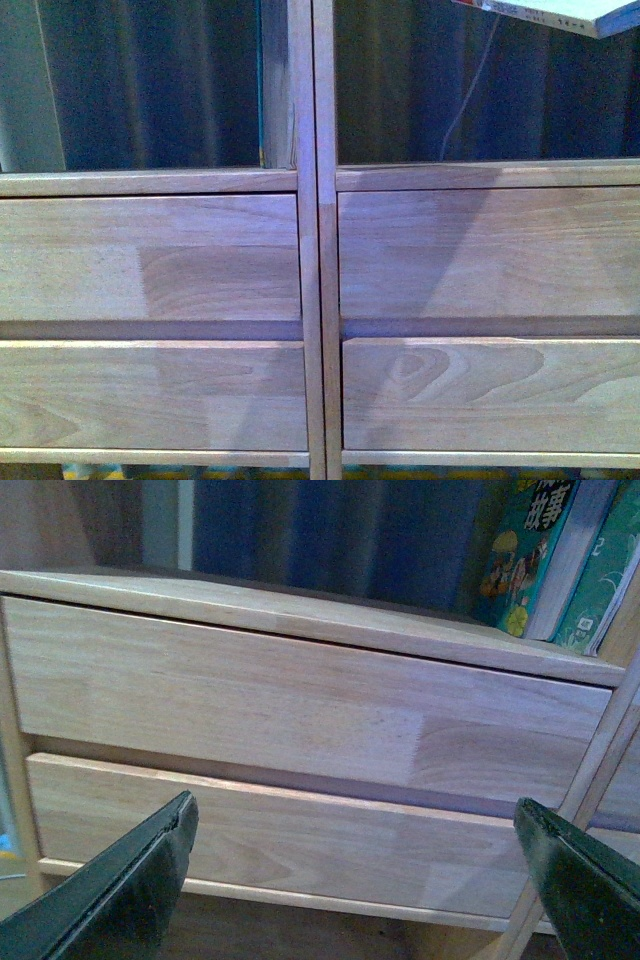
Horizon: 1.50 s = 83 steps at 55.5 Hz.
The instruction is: Organize books on shelf
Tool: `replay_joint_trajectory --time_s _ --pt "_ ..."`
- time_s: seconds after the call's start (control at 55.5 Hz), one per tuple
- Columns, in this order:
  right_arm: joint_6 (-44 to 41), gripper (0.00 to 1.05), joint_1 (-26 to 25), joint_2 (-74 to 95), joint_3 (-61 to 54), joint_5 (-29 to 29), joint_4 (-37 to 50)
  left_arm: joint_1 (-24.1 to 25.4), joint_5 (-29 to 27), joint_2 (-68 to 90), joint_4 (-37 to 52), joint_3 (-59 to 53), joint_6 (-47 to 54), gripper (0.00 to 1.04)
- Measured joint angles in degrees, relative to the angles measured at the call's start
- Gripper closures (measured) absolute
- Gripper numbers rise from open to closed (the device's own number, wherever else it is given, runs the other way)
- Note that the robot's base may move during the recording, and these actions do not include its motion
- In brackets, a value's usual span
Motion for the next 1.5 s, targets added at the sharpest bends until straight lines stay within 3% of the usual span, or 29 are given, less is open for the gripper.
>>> replay_joint_trajectory --time_s 0.288,0.613,0.757,1.208,1.497 --pt "-9.4 0.97 6.0 -0.6 0.5 0.4 -0.2 -6.6 -2.2 20.2 -3.7 20.3 -5.3 0.07" --pt "-24.6 0.97 19.3 -3.1 0.8 0.4 -2.1 -22.7 1.2 29.6 -8.0 35.9 -12.7 0.07" --pt "-28.8 0.97 22.1 -2.1 1.4 1.2 -2.5 -29.1 2.3 33.0 -4.8 38.8 -16.6 0.07" --pt "-30.3 0.97 20.5 3.9 6.9 0.4 -1.1 -39.7 10.9 34.6 8.2 40.3 -22.2 0.07" --pt "-26.7 0.97 18.6 5.8 7.9 -0.9 0.9 -40.6 11.7 35.7 9.7 41.0 -23.4 0.07"
